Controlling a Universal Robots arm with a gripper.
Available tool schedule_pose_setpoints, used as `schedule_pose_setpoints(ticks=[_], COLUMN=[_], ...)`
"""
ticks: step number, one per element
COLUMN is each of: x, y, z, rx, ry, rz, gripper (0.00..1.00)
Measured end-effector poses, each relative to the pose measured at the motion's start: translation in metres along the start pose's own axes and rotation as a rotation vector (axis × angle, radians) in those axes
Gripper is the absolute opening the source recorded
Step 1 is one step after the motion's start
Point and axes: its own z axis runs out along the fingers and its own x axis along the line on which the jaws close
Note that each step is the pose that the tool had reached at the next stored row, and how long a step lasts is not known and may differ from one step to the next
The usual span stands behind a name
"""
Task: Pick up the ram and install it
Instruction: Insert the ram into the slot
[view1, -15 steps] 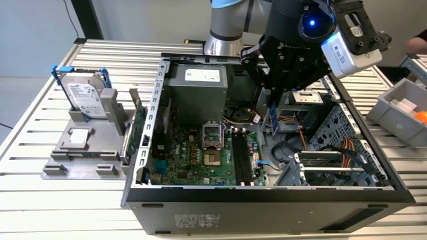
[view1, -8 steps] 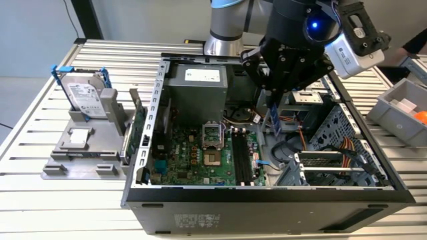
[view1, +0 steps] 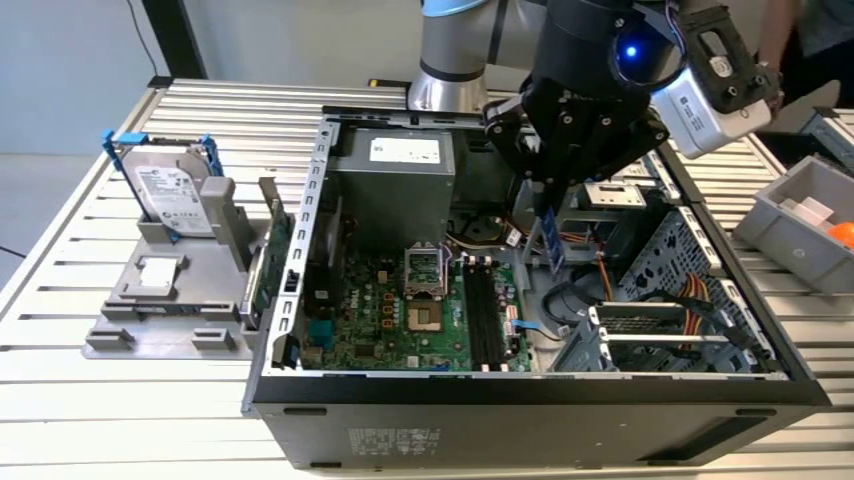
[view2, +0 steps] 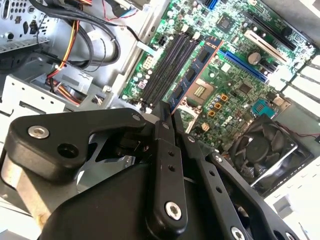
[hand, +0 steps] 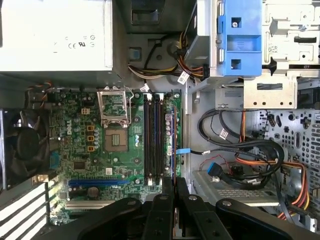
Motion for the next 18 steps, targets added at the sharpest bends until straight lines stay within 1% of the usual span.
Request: schedule_pose_setpoints(ticks=[4, 13, 18], x=[-0.0032, -0.0129, -0.0140], y=[0.0002, 0.0007, 0.0008], z=[0.0016, 0.0053, 0.0079], rx=[0.0003, 0.0003, 0.0003], ry=[0.0007, 0.0009, 0.0009], rz=[0.000, 0.000, 0.000], gripper=[0.00, 0.00, 0.00])
